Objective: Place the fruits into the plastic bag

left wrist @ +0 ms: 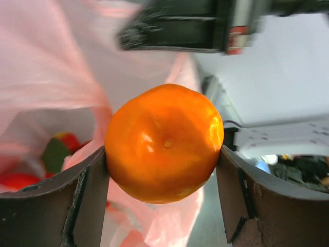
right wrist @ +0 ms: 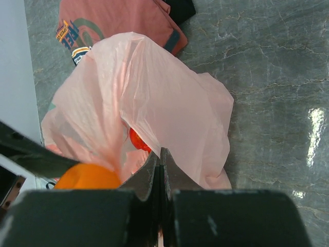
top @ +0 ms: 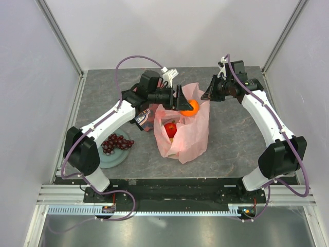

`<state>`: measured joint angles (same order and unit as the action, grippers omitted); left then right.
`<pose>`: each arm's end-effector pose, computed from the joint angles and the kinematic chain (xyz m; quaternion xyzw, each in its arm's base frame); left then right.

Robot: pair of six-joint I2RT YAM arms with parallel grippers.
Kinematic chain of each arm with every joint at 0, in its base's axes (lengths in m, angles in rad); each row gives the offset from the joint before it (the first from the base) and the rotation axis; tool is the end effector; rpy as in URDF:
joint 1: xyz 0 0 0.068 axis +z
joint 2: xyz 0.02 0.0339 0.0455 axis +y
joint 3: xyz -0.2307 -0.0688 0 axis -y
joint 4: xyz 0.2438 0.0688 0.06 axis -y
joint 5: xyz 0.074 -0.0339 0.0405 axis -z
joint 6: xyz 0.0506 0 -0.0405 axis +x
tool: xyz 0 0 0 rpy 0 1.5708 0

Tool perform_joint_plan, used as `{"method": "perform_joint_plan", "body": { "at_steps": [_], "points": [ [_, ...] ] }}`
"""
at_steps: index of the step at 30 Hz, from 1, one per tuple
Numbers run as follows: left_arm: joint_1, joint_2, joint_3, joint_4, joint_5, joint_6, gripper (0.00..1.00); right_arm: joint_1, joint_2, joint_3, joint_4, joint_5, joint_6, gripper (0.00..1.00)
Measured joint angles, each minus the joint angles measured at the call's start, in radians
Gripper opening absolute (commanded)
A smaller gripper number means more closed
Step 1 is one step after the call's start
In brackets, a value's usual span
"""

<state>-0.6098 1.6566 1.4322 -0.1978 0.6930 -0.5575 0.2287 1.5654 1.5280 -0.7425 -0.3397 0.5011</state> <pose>0.3043 -0.2520 0.3013 0.2051 0.7846 -0.5195 0.2692 0.3382 0.0960 0.3095 0.0590 0.9100 0.2812 0.2990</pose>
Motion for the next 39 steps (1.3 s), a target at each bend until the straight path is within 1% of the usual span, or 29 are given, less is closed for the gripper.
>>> {"method": "perform_joint_plan", "body": {
  "at_steps": [4,7,11,13,16,21,25,28,31,32,34,36,37,39],
  "points": [
    [0.0,-0.004,-0.004,-0.112,-0.15,0.066,0.11,0.0,0.0,0.0,-0.002,0.0,0.0,0.0],
    [0.0,-0.018,-0.013,-0.164,-0.24,0.1,0.11,0.0,0.0,0.0,-0.003,0.0,0.0,0.0],
    [-0.014,-0.029,-0.014,-0.217,-0.333,0.161,0.11,0.0,0.0,0.0,-0.005,0.0,0.0,0.0],
    [-0.04,-0.029,-0.013,-0.244,-0.369,0.206,0.11,0.0,0.0,0.0,-0.006,0.0,0.0,0.0],
    [-0.101,-0.018,-0.003,-0.282,-0.378,0.263,0.11,0.0,0.0,0.0,-0.007,0.0,0.0,0.0],
    [-0.196,0.008,0.003,-0.299,-0.361,0.338,0.11,0.0,0.0,0.0,-0.008,0.0,0.0,0.0],
    [-0.212,0.02,0.001,-0.31,-0.35,0.365,0.12,0.0,0.0,0.0,-0.011,0.0,0.0,0.0],
    [-0.208,0.029,-0.005,-0.332,-0.367,0.377,0.15,0.0,0.0,0.0,-0.015,0.0,0.0,0.0],
    [-0.205,0.067,-0.005,-0.356,-0.401,0.382,0.22,0.0,0.0,0.0,-0.016,0.0,0.0,0.0],
    [-0.205,0.084,-0.005,-0.362,-0.407,0.383,0.27,0.0,0.0,0.0,-0.016,0.0,0.0,0.01],
    [-0.205,0.115,-0.005,-0.377,-0.415,0.384,0.31,0.0,0.0,0.0,-0.016,0.0,0.0,0.01],
    [-0.205,0.14,-0.005,-0.389,-0.424,0.384,0.39,0.0,0.0,0.0,-0.016,0.0,0.0,0.01],
    [-0.204,0.147,-0.005,-0.394,-0.422,0.385,0.49,0.0,0.0,0.0,-0.016,0.0,0.0,0.01],
    [-0.204,0.149,-0.005,-0.397,-0.424,0.385,0.55,0.0,0.0,0.0,-0.016,0.0,0.0,0.01]
  ]
}}
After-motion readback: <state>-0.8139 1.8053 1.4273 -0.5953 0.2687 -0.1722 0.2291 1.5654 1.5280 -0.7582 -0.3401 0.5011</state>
